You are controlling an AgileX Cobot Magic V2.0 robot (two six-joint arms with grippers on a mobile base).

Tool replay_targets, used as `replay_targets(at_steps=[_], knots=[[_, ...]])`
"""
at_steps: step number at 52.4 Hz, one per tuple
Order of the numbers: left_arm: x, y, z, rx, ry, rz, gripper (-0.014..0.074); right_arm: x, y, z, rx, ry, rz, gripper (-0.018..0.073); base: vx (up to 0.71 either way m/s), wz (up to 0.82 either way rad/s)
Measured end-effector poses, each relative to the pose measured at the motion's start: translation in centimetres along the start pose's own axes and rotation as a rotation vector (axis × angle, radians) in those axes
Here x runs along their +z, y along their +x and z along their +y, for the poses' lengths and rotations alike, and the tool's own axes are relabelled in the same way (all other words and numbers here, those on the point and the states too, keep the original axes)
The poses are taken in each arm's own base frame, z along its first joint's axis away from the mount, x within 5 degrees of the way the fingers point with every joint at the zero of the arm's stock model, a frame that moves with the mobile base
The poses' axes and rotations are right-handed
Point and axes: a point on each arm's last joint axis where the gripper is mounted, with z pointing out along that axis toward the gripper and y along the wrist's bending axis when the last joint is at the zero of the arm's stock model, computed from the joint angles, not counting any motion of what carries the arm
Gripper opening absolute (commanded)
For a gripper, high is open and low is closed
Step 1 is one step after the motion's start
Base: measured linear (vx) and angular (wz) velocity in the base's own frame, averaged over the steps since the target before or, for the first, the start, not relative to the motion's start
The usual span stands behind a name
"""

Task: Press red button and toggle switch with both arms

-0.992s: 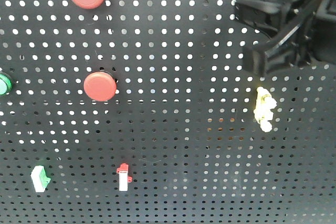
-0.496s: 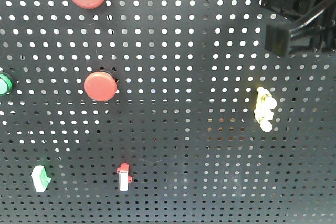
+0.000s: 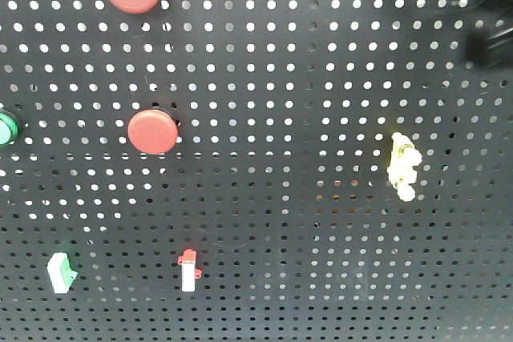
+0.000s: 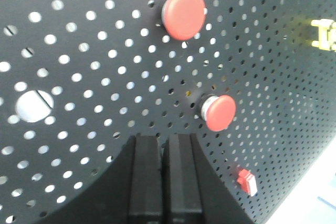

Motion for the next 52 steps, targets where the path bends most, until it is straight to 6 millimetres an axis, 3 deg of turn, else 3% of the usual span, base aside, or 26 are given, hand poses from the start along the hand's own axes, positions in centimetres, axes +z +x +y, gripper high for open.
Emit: replay_targets(at_steps=[12,18,19,27,42,52], knots=[[0.0,0.1,0.1,-0.073,-0.015,0.012,0.0001,-3.0,0.2,-2.6,0.042,0.126,0.094,0.0000,0.00,0.00],[0.6,1.1,0.4,-0.112,-0.052,0.069,0.0001,-5.4,0.3,-3.8,0.030,0.147,0.133,0.0000,0.00,0.00],[2.1,4.3,0.1,-0.144,-0.072,0.190,0.0001,-8.4,1.4,-4.5,-0.007,0.092,0.133,0.0000,0.00,0.00],[3.4,9.3,-1.4,-0.209,-0.071,0.269,0.0001,-12.0,5.0,-5.1,0.005,0.055,0.143,0.0000,0.00,0.00],[0.8,18.2,-5.7,-0.298,-0.144,0.176,0.0001,-19.1,12.7,-6.5,0.088,0.046,0.047,0.0000,0.00,0.00],[-0.5,22.0,-7.6,-0.294,-0.183,0.095,0.0001,-20.9,16.5,-6.8,0.069,0.085,0.004,0.0000,0.00,0.00]])
